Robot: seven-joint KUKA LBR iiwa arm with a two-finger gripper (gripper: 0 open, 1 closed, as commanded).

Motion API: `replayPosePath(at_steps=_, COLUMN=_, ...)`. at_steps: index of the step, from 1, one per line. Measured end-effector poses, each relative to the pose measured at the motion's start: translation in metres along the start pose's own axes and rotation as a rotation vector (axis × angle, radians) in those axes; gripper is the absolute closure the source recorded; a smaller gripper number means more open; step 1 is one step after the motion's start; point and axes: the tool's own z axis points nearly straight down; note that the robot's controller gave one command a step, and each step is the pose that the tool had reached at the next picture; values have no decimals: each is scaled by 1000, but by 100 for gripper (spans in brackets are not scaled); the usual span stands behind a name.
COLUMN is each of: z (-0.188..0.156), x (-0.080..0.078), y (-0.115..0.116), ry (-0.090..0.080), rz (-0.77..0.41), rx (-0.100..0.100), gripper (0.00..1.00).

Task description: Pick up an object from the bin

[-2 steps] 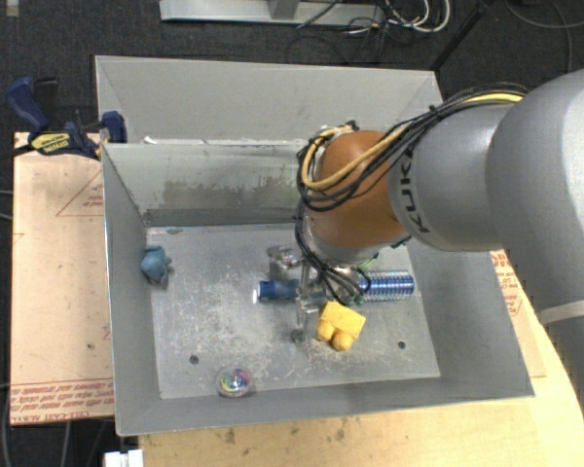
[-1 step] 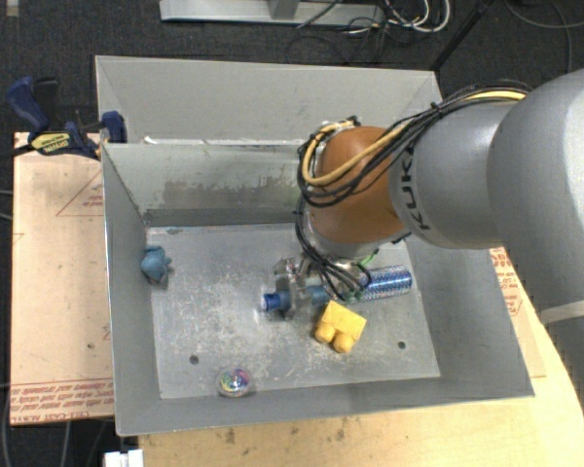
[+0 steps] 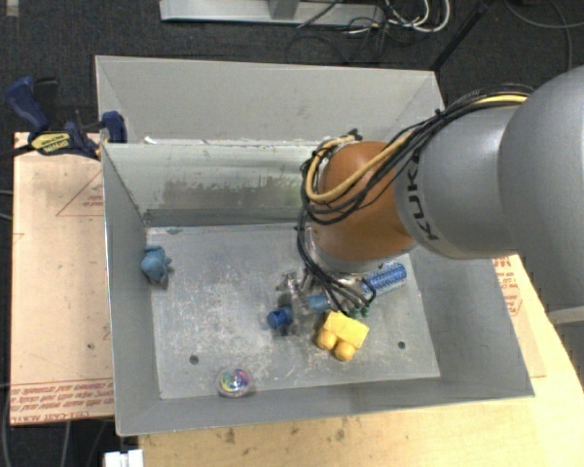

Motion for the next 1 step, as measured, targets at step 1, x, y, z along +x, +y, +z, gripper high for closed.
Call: replayPosePath(at_steps=1, z=-23, x=36, y=21, ry=0, rz=-26, rx=-1, gripper=100)
